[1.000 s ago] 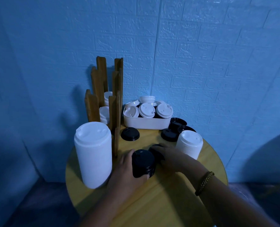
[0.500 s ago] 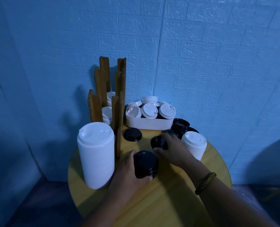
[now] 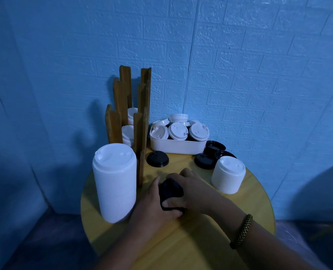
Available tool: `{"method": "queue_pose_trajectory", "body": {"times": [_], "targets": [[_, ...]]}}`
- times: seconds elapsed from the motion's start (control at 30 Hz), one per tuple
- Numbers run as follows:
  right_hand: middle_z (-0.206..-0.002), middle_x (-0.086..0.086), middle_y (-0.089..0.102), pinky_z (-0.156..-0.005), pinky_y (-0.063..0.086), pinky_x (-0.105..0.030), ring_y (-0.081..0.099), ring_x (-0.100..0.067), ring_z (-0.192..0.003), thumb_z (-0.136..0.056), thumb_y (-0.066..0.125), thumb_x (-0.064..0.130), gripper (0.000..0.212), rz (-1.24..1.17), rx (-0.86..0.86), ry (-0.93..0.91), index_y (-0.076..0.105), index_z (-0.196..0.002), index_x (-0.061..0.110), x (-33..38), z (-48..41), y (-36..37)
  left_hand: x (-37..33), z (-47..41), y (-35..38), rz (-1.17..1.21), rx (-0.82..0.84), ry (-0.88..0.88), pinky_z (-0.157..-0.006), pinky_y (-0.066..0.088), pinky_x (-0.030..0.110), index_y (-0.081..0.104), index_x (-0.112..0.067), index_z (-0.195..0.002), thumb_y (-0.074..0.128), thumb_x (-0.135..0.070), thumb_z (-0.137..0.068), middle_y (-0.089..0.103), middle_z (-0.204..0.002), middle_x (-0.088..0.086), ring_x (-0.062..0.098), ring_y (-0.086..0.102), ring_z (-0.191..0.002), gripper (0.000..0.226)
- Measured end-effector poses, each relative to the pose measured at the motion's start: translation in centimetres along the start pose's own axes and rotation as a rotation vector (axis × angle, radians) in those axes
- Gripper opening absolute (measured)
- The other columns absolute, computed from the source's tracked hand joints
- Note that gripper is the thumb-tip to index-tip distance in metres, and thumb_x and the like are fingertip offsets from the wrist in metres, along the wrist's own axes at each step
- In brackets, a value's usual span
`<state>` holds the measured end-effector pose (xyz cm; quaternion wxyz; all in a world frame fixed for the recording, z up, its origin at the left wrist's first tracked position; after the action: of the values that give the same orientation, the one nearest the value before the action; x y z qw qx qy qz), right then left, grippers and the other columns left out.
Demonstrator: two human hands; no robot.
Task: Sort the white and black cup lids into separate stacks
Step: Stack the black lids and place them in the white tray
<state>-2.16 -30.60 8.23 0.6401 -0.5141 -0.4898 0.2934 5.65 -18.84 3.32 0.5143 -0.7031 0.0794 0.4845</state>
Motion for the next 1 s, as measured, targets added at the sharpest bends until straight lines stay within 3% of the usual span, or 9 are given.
{"method": "queue_pose_trajectory", "body": {"times": [0.23, 0.3, 0.4, 0.47, 0.5, 0.6, 0.7, 0.83, 1.0], "targets": [[-0.131, 0.001, 0.033, -0.103, 0.037, -0.036, 0.03, -0.018, -0.121, -0.086, 0.044, 0.078, 0.075, 0.036, -0.131, 0.034, 0.024, -0.149, 0.041, 0.4, 1.4, 1.6, -0.1, -0.1, 0.1, -0.049, 0.0, 0.021, -0.113, 0.042, 0.035, 0.004, -0.037, -0.16, 0.08, -0.045, -0.082, 0.031, -0.162, -0.008, 0.016, 0.038, -0.144, 0.109], [-0.133, 0.002, 0.033, -0.105, 0.035, -0.037, 0.03, -0.017, -0.122, -0.087, 0.038, 0.079, 0.074, 0.029, -0.089, 0.008, 0.023, -0.15, 0.043, 0.2, 1.3, 1.9, -0.3, 0.0, 0.1, -0.067, -0.007, 0.048, -0.113, 0.042, 0.035, 0.01, -0.039, -0.159, 0.079, -0.046, -0.084, 0.032, -0.161, -0.009, 0.013, 0.038, -0.143, 0.102], [-0.137, 0.005, 0.039, -0.105, 0.036, -0.032, 0.037, -0.015, -0.129, -0.086, 0.035, 0.08, 0.073, -0.364, 0.062, 0.043, 0.038, -0.146, 0.039, -1.3, 0.0, 1.6, -0.5, 0.1, 0.0, -0.069, -0.048, 0.073, -0.109, 0.041, 0.027, 0.018, -0.038, -0.156, 0.079, -0.054, -0.081, 0.034, -0.157, -0.013, 0.01, 0.037, -0.141, 0.098], [-0.142, 0.007, 0.045, -0.1, 0.038, -0.024, 0.044, -0.012, -0.132, -0.088, 0.036, 0.077, 0.074, -0.654, 0.012, 0.077, 0.049, -0.142, 0.028, -2.4, -1.7, 0.6, -0.6, 0.0, 0.0, -0.074, -0.056, 0.066, -0.108, 0.039, 0.026, 0.019, -0.038, -0.156, 0.078, -0.055, -0.08, 0.032, -0.158, -0.014, 0.011, 0.036, -0.143, 0.098], [-0.145, 0.007, 0.047, -0.1, 0.035, -0.023, 0.043, -0.01, -0.133, -0.093, 0.035, 0.07, 0.068, -0.68, -0.04, 0.076, 0.05, -0.142, 0.025, -2.8, -2.7, 0.1, -0.6, 0.0, 0.0, -0.072, -0.052, 0.061, -0.111, 0.038, 0.028, 0.018, -0.038, -0.156, 0.078, -0.055, -0.08, 0.031, -0.16, -0.014, 0.012, 0.034, -0.145, 0.099], [-0.152, 0.006, 0.044, -0.111, 0.027, -0.025, 0.037, -0.008, -0.138, -0.104, 0.035, 0.049, 0.05, -0.609, -0.05, 0.056, 0.05, -0.144, 0.023, -3.2, -6.3, 0.2, -0.4, 0.0, 0.0, -0.07, -0.032, 0.027, -0.115, 0.035, 0.031, 0.013, -0.041, -0.158, 0.077, -0.058, -0.081, 0.028, -0.162, -0.014, 0.013, 0.031, -0.148, 0.101], [-0.155, 0.003, 0.041, -0.119, 0.024, -0.032, 0.034, -0.016, -0.144, -0.104, 0.036, 0.049, 0.05, -0.53, 0.017, 0.077, 0.049, -0.146, 0.025, -3.4, -9.1, 0.6, -0.3, 0.0, 0.0, -0.08, -0.042, 0.001, -0.117, 0.033, 0.031, 0.01, -0.043, -0.158, 0.075, -0.06, -0.082, 0.026, -0.164, -0.016, 0.012, 0.029, -0.15, 0.102], [-0.154, -0.002, 0.043, -0.113, 0.027, -0.031, 0.038, -0.022, -0.142, -0.105, 0.033, 0.051, 0.053, -0.475, 0.083, 0.117, 0.046, -0.148, 0.023, -4.1, -9.6, 0.8, -0.3, -0.1, -0.1, -0.075, -0.045, -0.014, -0.118, 0.031, 0.03, 0.007, -0.044, -0.158, 0.074, -0.061, -0.082, 0.025, -0.164, -0.017, 0.011, 0.028, -0.15, 0.102], [-0.135, -0.005, 0.052, -0.107, 0.036, -0.044, 0.045, -0.027, -0.125, -0.103, 0.024, 0.056, 0.057, -0.137, -0.018, 0.048, 0.05, -0.143, 0.026, -6.2, -6.2, 0.9, -0.4, 0.0, -0.1, -0.065, -0.042, 0.027, -0.114, 0.034, 0.029, 0.01, -0.042, -0.158, 0.075, -0.058, -0.083, 0.027, -0.162, -0.016, 0.01, 0.031, -0.147, 0.1]]}}
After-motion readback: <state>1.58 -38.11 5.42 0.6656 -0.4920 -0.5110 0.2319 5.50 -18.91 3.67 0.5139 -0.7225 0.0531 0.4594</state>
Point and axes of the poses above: each hand's wrist, its own z-axis away from the middle knuckle, its own y-axis out of the palm, x = y × z, the point moved 6 cm from there along -z, towards the middle knuckle
